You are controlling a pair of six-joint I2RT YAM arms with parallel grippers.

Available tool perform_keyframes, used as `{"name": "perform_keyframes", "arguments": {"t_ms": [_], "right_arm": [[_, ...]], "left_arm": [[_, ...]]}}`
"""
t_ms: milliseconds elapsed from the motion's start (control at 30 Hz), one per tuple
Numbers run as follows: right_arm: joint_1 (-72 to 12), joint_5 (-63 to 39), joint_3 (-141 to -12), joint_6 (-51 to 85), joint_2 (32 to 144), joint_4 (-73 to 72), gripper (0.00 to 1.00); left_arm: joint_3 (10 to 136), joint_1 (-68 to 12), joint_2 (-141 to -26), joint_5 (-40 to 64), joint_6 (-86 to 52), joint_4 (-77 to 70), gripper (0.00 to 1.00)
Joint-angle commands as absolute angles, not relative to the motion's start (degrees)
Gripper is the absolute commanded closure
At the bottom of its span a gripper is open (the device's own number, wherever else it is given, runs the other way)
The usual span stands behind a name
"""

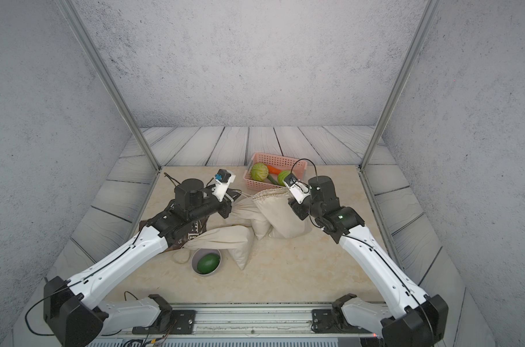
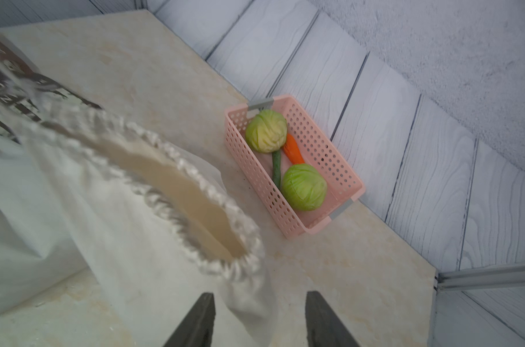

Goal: Close the soil bag
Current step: Place the soil bag at the center of the board, then frap the soil bag at the center of the board.

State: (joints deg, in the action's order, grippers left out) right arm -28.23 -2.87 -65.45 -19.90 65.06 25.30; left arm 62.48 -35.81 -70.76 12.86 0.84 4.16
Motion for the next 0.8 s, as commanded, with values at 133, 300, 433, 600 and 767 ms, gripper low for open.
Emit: {"name": "perform_keyframes", "arguments": {"t_ms": [133, 300, 433, 600, 767], "right_arm": [[-38.0, -7.0, -67.4, -23.1, 63.2, 17.2, 0.4], [-44.1, -8.3, -71.0, -23.5, 69.9, 15.4, 0.44], [-46.0, -6.6, -72.3, -25.1, 74.7, 13.4, 0.5], [-46.3, -6.4, -75.3, -26.2, 78.9, 14.0, 0.58], [-46.3, -2.6, -75.2, -26.1, 81.0, 12.4, 0.66]], "left_arm": [[64.9, -36.1, -68.1, 10.5, -2.5, 7.7, 1.0], [65.2, -36.0, -67.3, 10.4, -3.1, 8.0, 1.0], [65.0, -36.0, -67.1, 10.7, -3.7, 7.9, 1.0], [64.8, -36.0, -66.7, 11.3, -4.3, 7.4, 1.0], [64.7, -36.0, -66.3, 12.1, -4.9, 7.0, 1.0]]}}
